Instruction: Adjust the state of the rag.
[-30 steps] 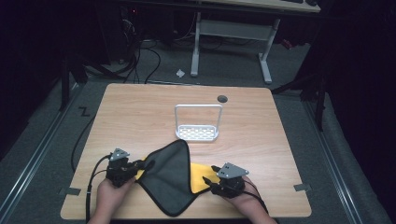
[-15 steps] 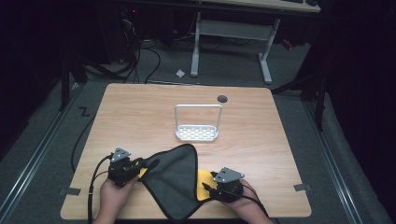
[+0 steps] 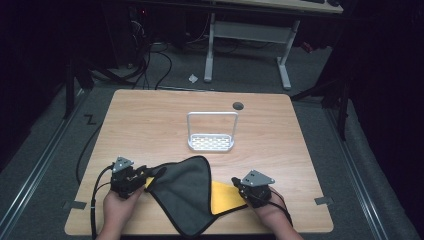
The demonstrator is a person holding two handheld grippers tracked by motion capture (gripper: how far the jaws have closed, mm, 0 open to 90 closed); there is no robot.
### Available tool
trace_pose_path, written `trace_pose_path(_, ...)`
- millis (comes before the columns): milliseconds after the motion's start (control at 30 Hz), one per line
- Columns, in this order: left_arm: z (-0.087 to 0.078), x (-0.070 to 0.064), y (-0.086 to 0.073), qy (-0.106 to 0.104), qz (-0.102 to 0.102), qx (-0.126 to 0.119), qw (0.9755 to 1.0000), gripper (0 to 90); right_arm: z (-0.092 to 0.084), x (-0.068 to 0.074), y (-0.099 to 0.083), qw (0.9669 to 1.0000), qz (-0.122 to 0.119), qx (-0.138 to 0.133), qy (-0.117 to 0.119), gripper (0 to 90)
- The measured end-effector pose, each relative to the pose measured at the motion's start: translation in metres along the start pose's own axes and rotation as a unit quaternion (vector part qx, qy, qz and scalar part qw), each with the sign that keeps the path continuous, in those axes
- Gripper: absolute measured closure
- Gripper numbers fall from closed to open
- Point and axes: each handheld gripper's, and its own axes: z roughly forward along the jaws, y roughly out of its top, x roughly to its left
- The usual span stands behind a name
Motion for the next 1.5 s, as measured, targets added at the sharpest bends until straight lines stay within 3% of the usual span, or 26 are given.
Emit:
trace_pose_path(67, 0.001, 0.001, -0.001, 0.0, 0.001, 0.005, 1.0, 67.4, 0.002, 0.008, -0.005, 0.9995, 0.001, 0.017, 0.028, 73.6)
trace_pose_path(167, 0.003, 0.001, -0.002, 0.002, 0.0, 0.007, 1.0, 67.3, 0.005, 0.024, -0.008, 0.9979, -0.006, 0.034, 0.055, 70.9)
trace_pose_path(267, 0.005, 0.002, -0.002, -0.001, 0.005, 0.015, 0.9999, 69.4, 0.007, 0.036, -0.011, 0.9965, -0.03, 0.055, 0.056, 84.3)
trace_pose_path(333, 0.006, 0.001, -0.003, -0.004, 0.007, 0.018, 0.9998, 72.4, 0.008, 0.036, -0.011, 0.9966, -0.029, 0.057, 0.051, 88.8)
trace_pose_path(467, 0.011, -0.015, -0.006, -0.04, 0.02, 0.038, 0.9983, 75.4, 0.019, 0.014, -0.007, 0.9982, -0.009, 0.059, 0.006, 90.0)
trace_pose_path(567, 0.016, -0.031, -0.007, -0.068, 0.031, 0.047, 0.9961, 75.6, 0.032, -0.02, -0.003, 0.9975, 0.021, 0.058, -0.035, 90.0)
trace_pose_path(667, 0.02, -0.049, -0.009, -0.101, 0.046, 0.061, 0.992, 75.0, 0.042, -0.047, 0.001, 0.9956, 0.041, 0.061, -0.059, 90.0)
trace_pose_path(700, 0.02, -0.049, -0.009, -0.101, 0.046, 0.061, 0.992, 74.7, 0.044, -0.055, 0.002, 0.995, 0.05, 0.06, -0.062, 90.0)
trace_pose_path(733, 0.022, -0.06, -0.011, -0.117, 0.057, 0.068, 0.9892, 74.4, 0.046, -0.062, 0.002, 0.9946, 0.057, 0.06, -0.064, 90.0)
trace_pose_path(833, 0.022, -0.07, -0.011, -0.127, 0.072, 0.073, 0.9865, 72.4, 0.041, -0.067, 0.0, 0.9933, 0.072, 0.052, -0.074, 85.4)
trace_pose_path(967, 0.021, -0.068, -0.01, -0.121, 0.073, 0.065, 0.9878, 63.1, 0.013, -0.056, -0.002, 0.9954, 0.062, 0.018, -0.071, 83.8)
trace_pose_path(1100, 0.012, -0.061, -0.004, -0.115, 0.062, 0.032, 0.9909, 56.8, -0.014, -0.041, -0.004, 0.997, 0.052, -0.013, -0.055, 87.3)
trace_pose_path(1200, 0.006, -0.056, 0.001, -0.108, 0.059, 0.009, 0.9924, 55.8, -0.024, -0.03, -0.007, 0.9982, 0.041, -0.02, -0.039, 87.6)
trace_pose_path(1400, 0.005, -0.046, 0.017, -0.097, 0.056, -0.013, 0.9937, 72.9, -0.031, -0.008, -0.009, 0.9996, 0.019, -0.021, -0.008, 87.4)
trace_pose_path(1467, 0.01, -0.046, 0.024, -0.093, 0.061, -0.015, 0.9936, 75.3, -0.03, -0.003, -0.009, 0.9998, 0.013, -0.017, -0.003, 87.3)
trace_pose_path(1500, 0.02, -0.048, 0.031, -0.103, 0.059, -0.006, 0.9929, 75.7, -0.025, 0.0, -0.011, 0.9999, 0.012, -0.008, 0.009, 87.2)
